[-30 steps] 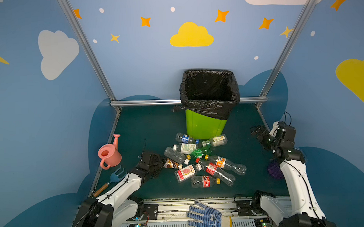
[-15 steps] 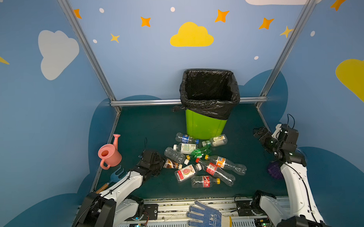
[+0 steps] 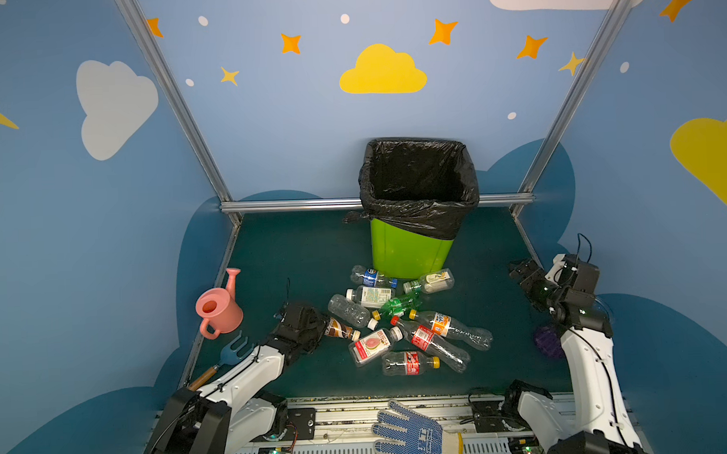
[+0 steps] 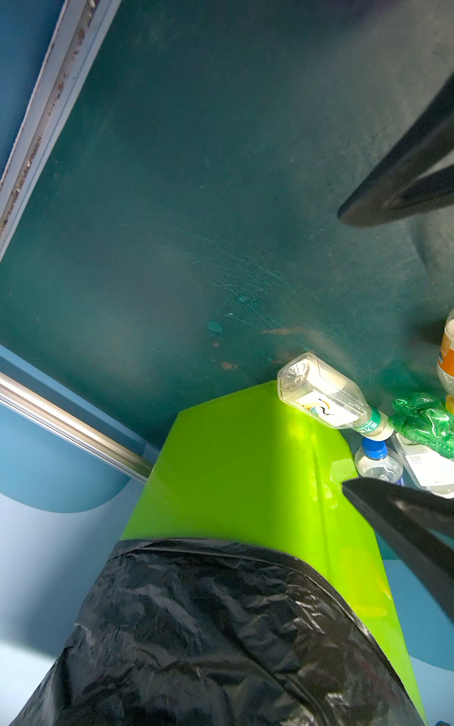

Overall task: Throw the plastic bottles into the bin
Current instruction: 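Lower the right arm back while the left gripper grasps the brown coffee bottle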

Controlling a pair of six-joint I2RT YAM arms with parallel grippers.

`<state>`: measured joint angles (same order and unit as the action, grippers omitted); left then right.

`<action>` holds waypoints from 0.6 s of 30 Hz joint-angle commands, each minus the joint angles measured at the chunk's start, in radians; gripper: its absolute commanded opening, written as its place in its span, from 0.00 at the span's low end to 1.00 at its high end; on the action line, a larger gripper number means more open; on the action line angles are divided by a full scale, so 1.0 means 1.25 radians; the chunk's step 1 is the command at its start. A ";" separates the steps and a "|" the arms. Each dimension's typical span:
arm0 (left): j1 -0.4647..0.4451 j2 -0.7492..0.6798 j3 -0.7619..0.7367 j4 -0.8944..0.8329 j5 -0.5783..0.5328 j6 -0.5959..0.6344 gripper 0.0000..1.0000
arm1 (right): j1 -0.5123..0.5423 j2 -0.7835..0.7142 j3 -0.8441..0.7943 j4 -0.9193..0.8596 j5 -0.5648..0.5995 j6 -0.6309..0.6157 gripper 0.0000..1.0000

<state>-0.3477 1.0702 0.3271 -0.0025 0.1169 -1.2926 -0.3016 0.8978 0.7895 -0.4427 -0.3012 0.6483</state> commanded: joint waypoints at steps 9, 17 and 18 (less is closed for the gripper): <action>0.068 -0.164 -0.012 -0.093 -0.050 0.014 0.48 | -0.019 0.009 -0.020 0.014 -0.031 0.001 0.98; 0.158 -0.377 0.120 -0.298 -0.103 0.148 0.45 | -0.022 0.039 -0.020 0.041 -0.063 0.011 0.98; 0.171 -0.387 0.149 -0.314 -0.099 0.164 0.44 | -0.024 0.040 -0.020 0.045 -0.063 0.012 0.98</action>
<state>-0.1627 0.6273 0.4381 -0.2958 0.0257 -1.1809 -0.3244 0.9436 0.7753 -0.4160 -0.3580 0.6552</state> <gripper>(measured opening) 0.497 0.980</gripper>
